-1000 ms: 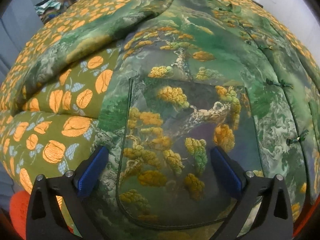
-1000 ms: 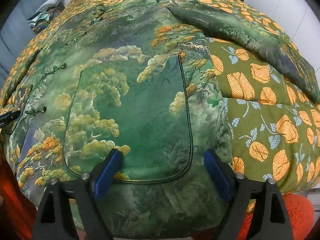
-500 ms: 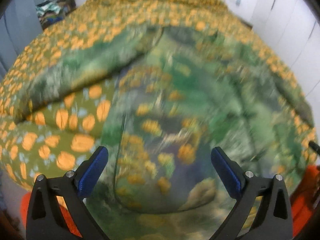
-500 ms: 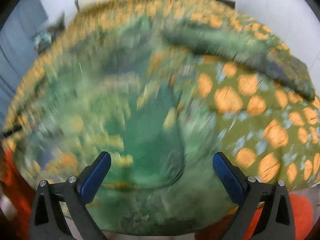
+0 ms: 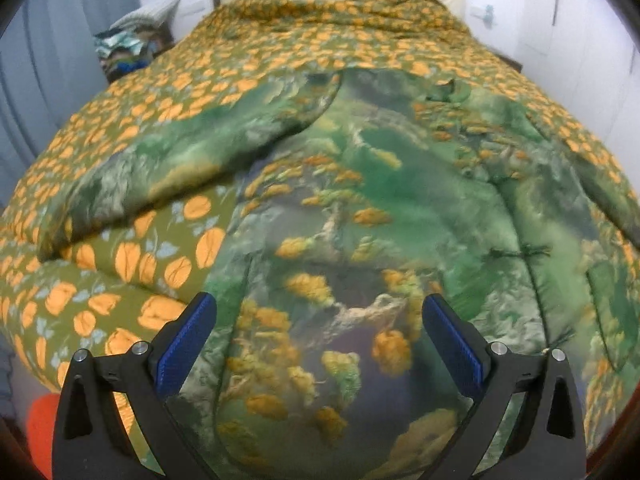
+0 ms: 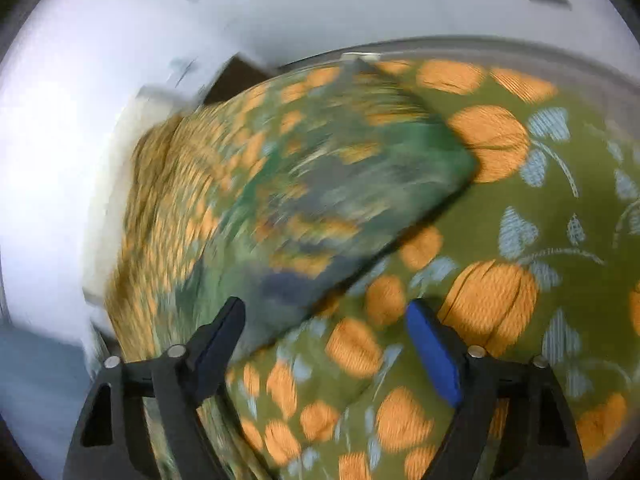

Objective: Fold large clothes

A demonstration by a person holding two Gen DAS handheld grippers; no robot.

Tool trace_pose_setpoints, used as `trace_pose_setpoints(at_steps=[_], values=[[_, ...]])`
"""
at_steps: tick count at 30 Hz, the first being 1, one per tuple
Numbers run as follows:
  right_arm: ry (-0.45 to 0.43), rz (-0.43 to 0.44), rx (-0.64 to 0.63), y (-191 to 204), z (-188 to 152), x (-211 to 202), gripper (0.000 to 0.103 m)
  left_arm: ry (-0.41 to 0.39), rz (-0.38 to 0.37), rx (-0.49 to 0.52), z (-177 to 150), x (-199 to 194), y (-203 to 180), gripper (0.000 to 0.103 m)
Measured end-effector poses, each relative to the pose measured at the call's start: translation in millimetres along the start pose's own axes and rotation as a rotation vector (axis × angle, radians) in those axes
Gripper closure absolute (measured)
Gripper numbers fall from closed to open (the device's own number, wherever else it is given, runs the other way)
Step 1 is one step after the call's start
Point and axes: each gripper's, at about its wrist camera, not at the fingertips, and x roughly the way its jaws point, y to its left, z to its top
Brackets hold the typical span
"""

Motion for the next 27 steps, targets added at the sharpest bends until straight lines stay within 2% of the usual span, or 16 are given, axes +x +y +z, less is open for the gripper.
trace_pose_setpoints(at_steps=[3,6,7,8,11,14,18,21,23,25,27], values=[[-0.065,0.023,0.032,1,17,12,0.027,-0.012,0.015,-0.037,2,0,8,0.001],[-0.091,-0.001,0.164,-14,24,32,0.033,-0.008,0.033,-0.042,1,5,11,0.001],[-0.105,-0.007,0.190,-19,25,34,0.041,-0.005,0.036,-0.039,0,6,10,0.001],[-0.114,-0.013,0.194,-19,24,36,0.057,0.001,0.038,-0.035,-1,9,10,0.001],[-0.140,-0.067,0.072,5,30,30,0.085,0.009,0.033,-0.034,-4,12,12,0.001],[-0.209,-0.094,-0.197,74,33,0,0.087,0.001,0.021,-0.042,-5,11,14,0.001],[-0.250,-0.005,-0.461,178,10,-32,0.087,0.000,-0.001,-0.061,-3,12,16,0.001],[-0.235,0.103,-0.631,263,-36,-40,0.087,-0.003,-0.012,-0.066,-4,12,16,0.001],[-0.190,0.172,-0.753,320,-84,-31,0.087,-0.010,-0.016,-0.062,-4,10,17,0.001],[-0.129,0.222,-0.841,363,-129,-10,0.087,-0.015,-0.016,-0.057,-5,9,17,0.001],[-0.086,0.237,-0.905,382,-169,6,0.087,-0.014,-0.020,-0.054,-6,8,17,0.001]])
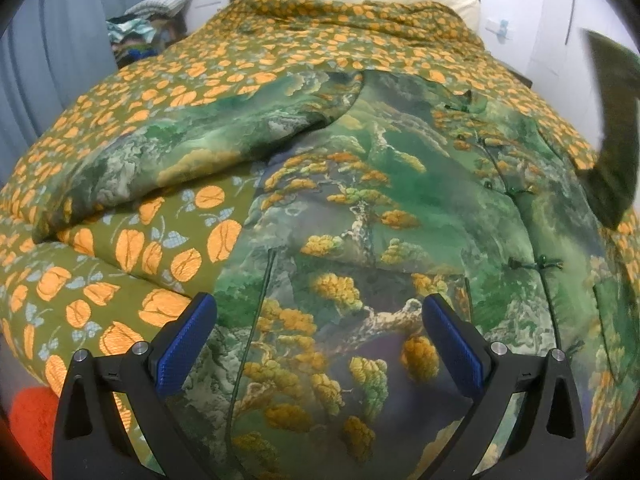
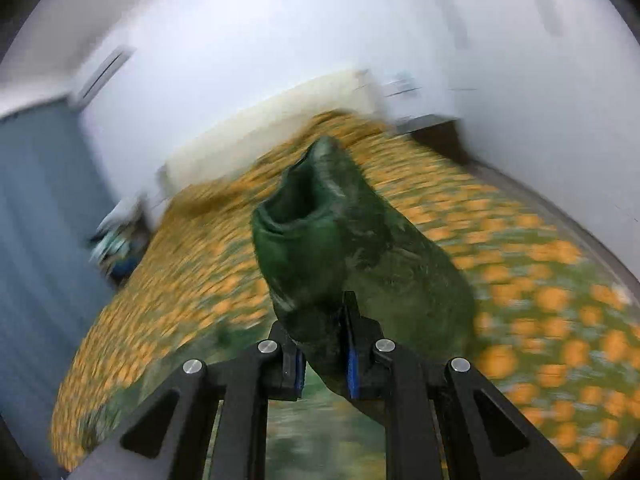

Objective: Fold large clothes

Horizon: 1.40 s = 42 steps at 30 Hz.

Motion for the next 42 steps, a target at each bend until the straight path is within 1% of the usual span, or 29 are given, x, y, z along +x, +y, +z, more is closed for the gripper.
trace_pose_setpoints(at_steps=[2,4,6,9,11,12,13,14,15,16,17,18,19,21,22,23,24,25,27,28,29,30,32,33,36,37,38,40,42], values=[[0.062,0.029,-0.067,49,-26,38,0.087,0.006,-0.003,-0.003,-1,1,1,0.001],[0.126,0.024,-0.124,79,-52,71,0.087,0.012,-0.003,-0.007,-1,2,3,0.001],[0.207,0.009,-0.193,101,-90,109,0.087,0.014,-0.001,-0.009,-2,2,4,0.001],[0.314,0.003,-0.235,104,-137,140,0.087,0.015,-0.002,-0.004,-2,2,5,0.001],[0.389,-0.005,-0.246,101,-163,160,0.081,0.024,-0.005,-0.003,-3,4,5,0.001],[0.421,-0.006,-0.246,98,-172,167,0.076,0.030,-0.006,-0.004,-3,6,4,0.001],[0.453,0.005,-0.242,94,-179,170,0.060,0.037,-0.008,-0.004,-3,8,4,0.001],[0.469,0.022,-0.239,92,-185,170,0.036,0.045,-0.010,-0.004,-3,10,3,0.001],[0.475,0.049,-0.241,92,-187,168,0.028,0.048,-0.011,-0.003,-3,11,2,0.001],[0.478,0.086,-0.249,92,-187,162,0.024,0.050,-0.011,-0.001,-3,11,1,0.001],[0.485,0.121,-0.253,93,-185,157,0.024,0.048,-0.011,0.001,-3,11,1,0.001],[0.500,0.179,-0.255,91,-183,147,0.024,0.045,-0.011,0.003,-3,10,0,0.001],[0.502,0.212,-0.257,89,-180,140,0.024,0.040,-0.012,0.003,-2,9,0,0.001],[0.467,0.233,-0.269,86,-169,123,0.024,0.036,-0.014,-0.001,-2,8,1,0.001],[0.429,0.224,-0.267,77,-158,113,0.024,0.039,-0.017,-0.007,-2,9,1,0.001],[0.410,0.210,-0.263,75,-151,109,0.024,0.043,-0.019,-0.011,-1,10,1,0.001],[0.386,0.169,-0.252,65,-141,107,0.024,0.048,-0.020,-0.013,-1,11,1,0.001],[0.370,0.130,-0.242,59,-133,110,0.024,0.055,-0.019,-0.013,-2,14,1,0.001],[0.346,0.078,-0.214,49,-124,119,0.024,0.059,-0.013,-0.008,-2,15,-1,0.001],[0.353,0.042,-0.209,41,-122,129,0.024,0.057,-0.006,0.000,-3,15,-2,0.001],[0.370,0.016,-0.222,38,-124,138,0.024,0.056,-0.002,0.005,-3,14,-3,0.001],[0.410,-0.016,-0.245,34,-130,149,0.024,0.055,0.002,0.010,-4,14,-3,0.001],[0.569,-0.045,-0.276,24,-155,174,0.024,0.052,0.008,0.017,-5,12,-2,0.001],[0.610,-0.058,-0.315,22,-169,178,0.025,0.051,0.009,0.017,-5,12,-1,0.001],[0.579,-0.065,-0.422,36,-175,162,0.025,0.054,0.004,0.003,-5,12,1,0.001],[0.558,-0.052,-0.454,46,-174,154,0.026,0.058,0.002,-0.002,-4,12,1,0.001],[0.543,-0.030,-0.475,53,-174,149,0.026,0.061,-0.001,-0.006,-4,14,1,0.001],[0.510,0.048,-0.555,83,-174,136,0.026,0.063,-0.004,-0.004,-3,15,-1,0.001],[0.492,0.122,-0.623,111,-179,134,0.026,0.062,-0.002,0.010,-3,15,-5,0.001]])
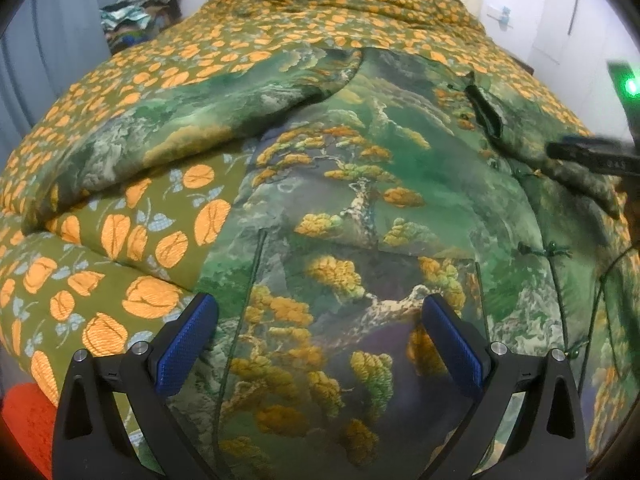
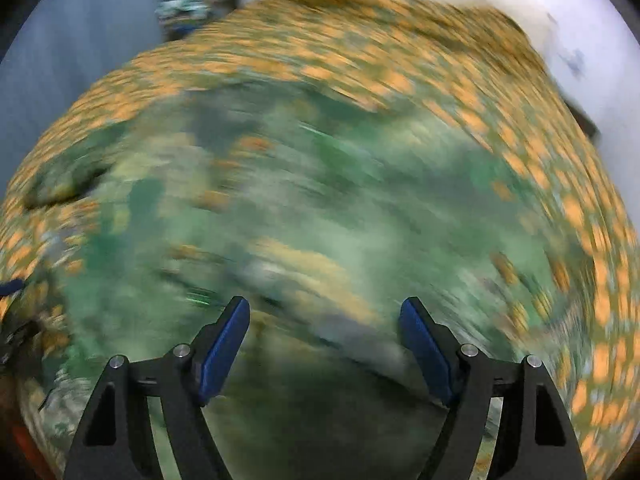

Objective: Fold large clothes

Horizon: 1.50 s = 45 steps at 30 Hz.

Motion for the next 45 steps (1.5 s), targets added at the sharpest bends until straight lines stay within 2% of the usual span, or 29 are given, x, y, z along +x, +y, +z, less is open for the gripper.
trace_pose_setpoints(at_steps=[1,4,6,8,10,13,16,18,19,23,27,32,37,42,45], values=[[-0.004,0.007,-0.049,15,6,6,0.026,-0.002,0.003,0.005,-1,0,-1,0.001],[0.034,-0.045,-0.138,42,18,39,0.027,-0.007,0.015,0.029,-4,-2,-4,0.001],[0.053,-0.082,-0.130,46,22,56,0.036,-0.003,0.022,0.038,-6,-1,-3,0.001],[0.054,-0.108,-0.098,42,21,64,0.058,0.000,0.022,0.033,-6,-1,0,0.001],[0.032,-0.086,-0.072,41,17,53,0.070,-0.002,0.014,0.023,-5,-3,2,0.001],[0.049,-0.061,-0.151,51,4,41,0.072,0.002,0.008,0.016,-3,-1,2,0.001],[0.075,-0.057,-0.154,49,-3,44,0.070,0.007,0.018,0.023,-3,2,-2,0.001],[0.072,-0.034,-0.091,43,-2,45,0.049,0.005,0.026,0.032,-4,2,-3,0.001],[0.056,-0.028,-0.051,39,-2,42,0.033,0.004,0.033,0.036,-5,1,-3,0.001],[0.008,-0.002,0.033,35,-4,19,0.032,0.004,0.041,0.036,-7,-1,-1,0.001],[-0.019,0.021,0.111,34,-23,-22,0.031,0.001,0.038,0.031,-5,-2,-1,0.001],[-0.025,0.042,0.207,33,-73,-71,0.026,-0.004,0.042,0.059,-7,-4,-5,0.001],[-0.054,0.013,0.249,48,-134,-119,0.026,0.015,0.034,0.063,-4,-5,-4,0.001],[-0.109,0.011,0.285,66,-173,-149,0.026,0.015,-0.033,-0.038,20,-14,25,0.001],[-0.110,0.020,0.290,75,-190,-154,0.026,-0.005,-0.074,-0.185,46,-17,74,0.001]])
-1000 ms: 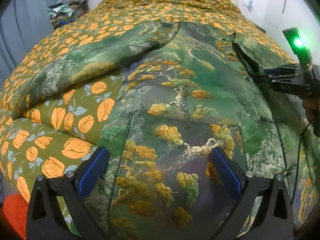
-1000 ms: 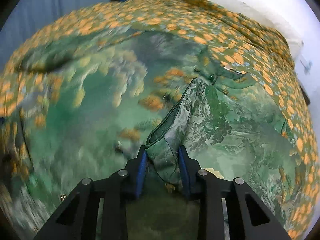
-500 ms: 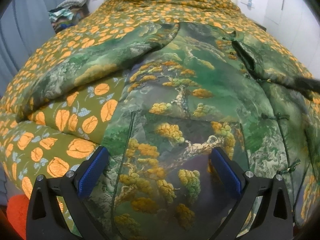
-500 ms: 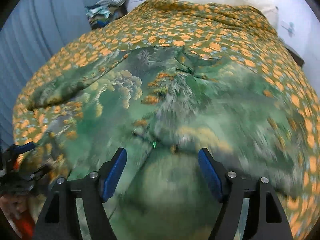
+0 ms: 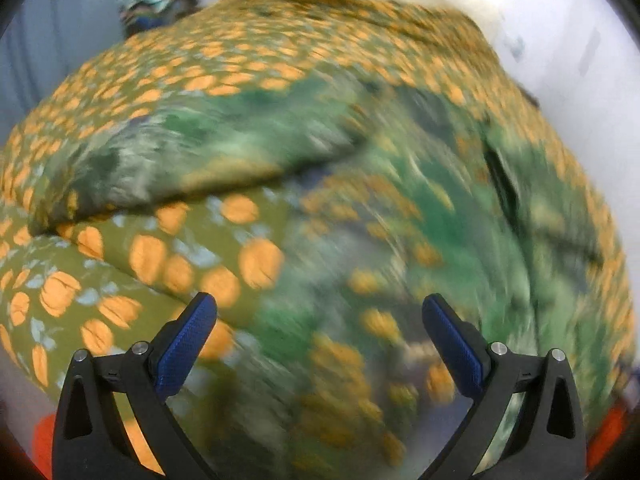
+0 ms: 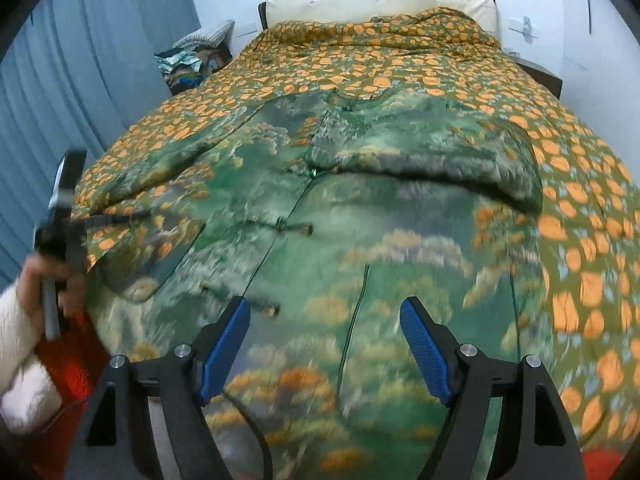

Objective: Fold large clothes
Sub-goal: 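Release the folded edge and raise the right tool off the jacket, then grasp the other jacket sleeve with the left tool and fold it over the front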

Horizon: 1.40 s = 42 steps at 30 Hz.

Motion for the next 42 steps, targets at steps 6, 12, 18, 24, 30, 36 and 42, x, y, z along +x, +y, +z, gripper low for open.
trace_pose_setpoints(at_steps=[6,12,18,24,30,36,42], values=[[-0.005,-0.015,-0.066,9,-8,0,0.026,-0.014,-0.018,-0.399,34,16,124,0.001],[-0.006,-0.001,-0.085,19,-5,2,0.026,-0.016,-0.046,-0.804,30,49,234,0.001],[0.025,0.012,-0.095,27,-10,8,0.026,-0.142,-0.037,-0.868,46,48,255,0.043],[0.013,0.037,-0.099,34,-12,7,0.026,-0.224,0.088,-0.685,81,18,233,0.093],[-0.031,0.071,-0.070,29,-12,4,0.026,-0.435,0.181,-0.089,151,-60,78,0.093],[-0.066,0.080,0.000,11,-12,-2,0.026,-0.546,0.064,0.328,176,-75,-107,0.093],[-0.111,0.055,0.054,-13,-17,-18,0.026,-0.463,0.008,0.606,126,-3,-247,0.093]])
